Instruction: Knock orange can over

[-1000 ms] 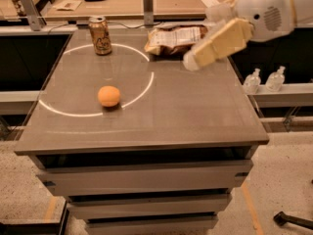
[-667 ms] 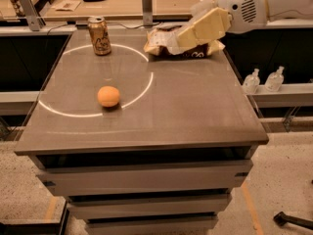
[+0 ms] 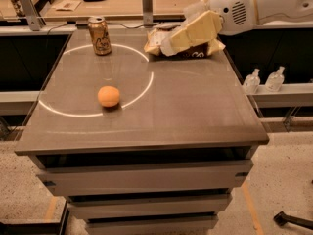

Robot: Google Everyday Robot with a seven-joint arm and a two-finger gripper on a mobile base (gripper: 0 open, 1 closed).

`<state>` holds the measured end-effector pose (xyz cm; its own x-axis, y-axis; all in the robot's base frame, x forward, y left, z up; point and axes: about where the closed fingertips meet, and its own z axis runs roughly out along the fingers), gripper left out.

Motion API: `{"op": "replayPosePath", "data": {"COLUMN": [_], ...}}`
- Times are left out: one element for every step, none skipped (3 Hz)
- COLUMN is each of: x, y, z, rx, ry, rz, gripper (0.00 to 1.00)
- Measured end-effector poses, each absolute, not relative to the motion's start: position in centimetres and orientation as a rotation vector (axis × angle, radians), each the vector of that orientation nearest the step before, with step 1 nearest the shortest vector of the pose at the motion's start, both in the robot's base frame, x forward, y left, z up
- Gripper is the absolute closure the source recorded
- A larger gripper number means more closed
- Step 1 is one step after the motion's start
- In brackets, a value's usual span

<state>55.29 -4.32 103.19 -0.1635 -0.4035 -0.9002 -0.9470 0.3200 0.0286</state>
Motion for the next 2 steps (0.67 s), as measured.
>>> {"op": "replayPosePath", "data": {"x": [57.2, 58.7], "y": [-1.1, 0.9], "z": [102.9, 102.4], "rx": [-1.227, -1.198], "ry": [1.641, 1.610], "rz": [0.866, 0.794], "gripper": [0.00, 0.00]}}
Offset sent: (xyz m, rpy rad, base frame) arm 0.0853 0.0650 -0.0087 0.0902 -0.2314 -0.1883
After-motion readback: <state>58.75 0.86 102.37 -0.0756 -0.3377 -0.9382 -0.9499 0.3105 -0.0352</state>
